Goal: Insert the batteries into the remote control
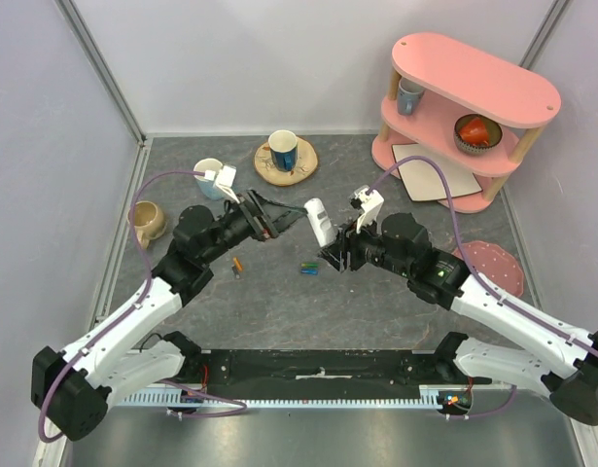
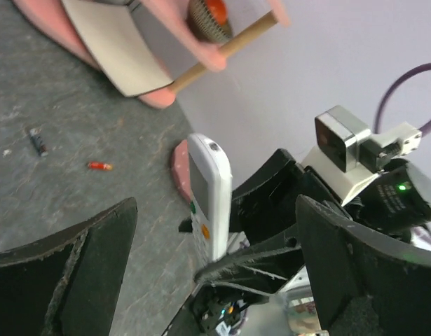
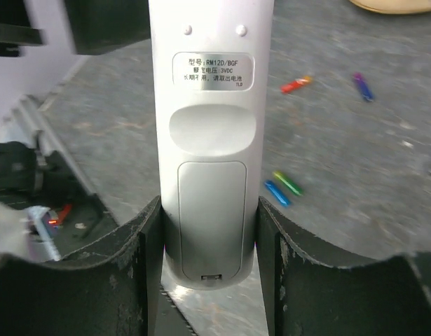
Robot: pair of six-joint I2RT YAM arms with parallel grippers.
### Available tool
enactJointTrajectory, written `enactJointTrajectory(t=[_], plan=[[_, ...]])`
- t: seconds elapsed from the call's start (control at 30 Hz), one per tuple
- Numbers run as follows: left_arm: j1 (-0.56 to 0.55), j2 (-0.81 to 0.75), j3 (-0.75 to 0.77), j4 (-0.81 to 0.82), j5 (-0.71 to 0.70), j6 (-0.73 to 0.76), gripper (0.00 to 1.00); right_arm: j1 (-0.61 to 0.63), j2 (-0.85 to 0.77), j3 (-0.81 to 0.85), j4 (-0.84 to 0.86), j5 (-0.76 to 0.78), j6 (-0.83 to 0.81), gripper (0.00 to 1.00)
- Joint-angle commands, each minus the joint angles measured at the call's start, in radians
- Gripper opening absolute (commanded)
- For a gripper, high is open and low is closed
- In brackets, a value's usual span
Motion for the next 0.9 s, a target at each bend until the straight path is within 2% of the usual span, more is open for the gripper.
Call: enactJointTrajectory(t=[0.0, 0.03, 0.17, 0.37, 0.87], plan=[[-0.145, 0.028, 0.098, -0.258, -0.268, 0.16, 0.99, 0.026, 0.008, 0.062, -0.167, 0.252, -0.101, 0.38], [-0.165, 0.039, 0.106, -0.27, -0.325, 0.163, 0.99, 0.04, 0.014, 0.072, -0.172, 0.275, -0.103, 0.38], [-0.224, 0.088, 0.124, -0.305, -0.387, 0.159, 0.96, 0.082, 0.028, 0.085, -0.186, 0.346, -0.107, 0.38], [-0.256, 0.146, 0.137, -0.298, -0.393, 0.142, 0.86, 0.105, 0.045, 0.099, -0.184, 0.358, -0.104, 0.38], [-0.262, 0.192, 0.132, -0.14, -0.358, 0.105, 0.81, 0.14, 0.068, 0.112, -0.176, 0.358, -0.103, 0.39]])
